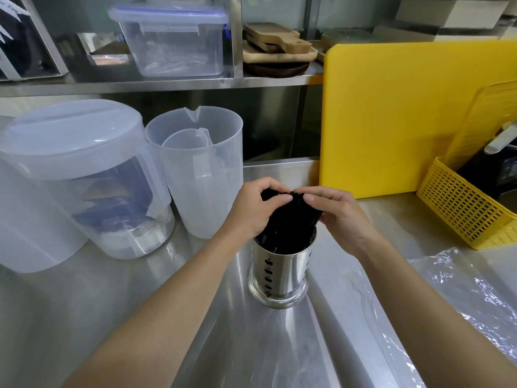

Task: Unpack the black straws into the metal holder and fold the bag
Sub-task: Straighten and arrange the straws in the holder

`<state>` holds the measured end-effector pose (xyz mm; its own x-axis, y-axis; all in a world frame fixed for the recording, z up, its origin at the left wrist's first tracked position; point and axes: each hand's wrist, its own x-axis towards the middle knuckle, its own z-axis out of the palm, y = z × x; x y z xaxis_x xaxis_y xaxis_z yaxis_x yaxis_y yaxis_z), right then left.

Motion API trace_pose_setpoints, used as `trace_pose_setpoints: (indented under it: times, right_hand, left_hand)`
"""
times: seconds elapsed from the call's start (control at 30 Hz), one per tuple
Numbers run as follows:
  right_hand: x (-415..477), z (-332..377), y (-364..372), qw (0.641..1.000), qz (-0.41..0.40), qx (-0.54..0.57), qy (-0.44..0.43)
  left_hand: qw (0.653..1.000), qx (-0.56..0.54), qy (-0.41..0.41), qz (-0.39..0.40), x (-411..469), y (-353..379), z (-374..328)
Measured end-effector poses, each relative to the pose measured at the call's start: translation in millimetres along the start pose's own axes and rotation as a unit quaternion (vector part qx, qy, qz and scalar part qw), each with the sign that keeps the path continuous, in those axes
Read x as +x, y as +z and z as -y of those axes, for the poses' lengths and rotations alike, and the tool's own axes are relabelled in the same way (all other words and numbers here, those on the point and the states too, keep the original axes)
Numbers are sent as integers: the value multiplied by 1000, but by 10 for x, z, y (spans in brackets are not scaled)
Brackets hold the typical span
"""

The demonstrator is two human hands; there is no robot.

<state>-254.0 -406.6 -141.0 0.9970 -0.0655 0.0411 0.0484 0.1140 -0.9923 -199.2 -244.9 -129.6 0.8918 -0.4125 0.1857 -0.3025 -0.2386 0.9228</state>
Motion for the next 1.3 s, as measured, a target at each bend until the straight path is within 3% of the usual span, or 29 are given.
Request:
trace_pose_setpoints:
  times: [0.3, 0.47, 0.57, 0.73, 0.87, 0.97, 1.13, 1.2, 1.3]
  right_hand:
    - [-1, 63, 21, 999, -6, -34, -11]
    - [0, 200, 19, 995, -71, -57, -40]
    - [-27, 326, 8, 992, -67, -72, -84]
    - [-111, 476, 49, 971, -13, -176, -164]
    - [-194, 577, 171, 938, 21, -290, -190]
    - [-274, 679, 243, 944, 35, -257, -205]
    - [-381, 760, 210, 952, 122, -244, -135]
    - [-403, 757, 191, 957, 123, -236, -114]
    - [-440, 789, 163, 973, 77, -147, -161]
  left_hand:
    - [998, 5, 35, -50, -10, -98, -123]
    - [991, -49, 74, -99, 15, -213, -390]
    - [980, -100, 100, -141, 48, -344, -612]
    - [948, -229, 42, -217, 34, -548, -805]
    - [880, -377, -38, -287, 7, -728, -805]
    - [841, -449, -108, -282, -48, -729, -699]
    - [786, -515, -160, -302, -118, -663, -584]
    - [789, -510, -163, -301, -138, -638, -619]
    - [823, -469, -160, -279, -179, -559, -671]
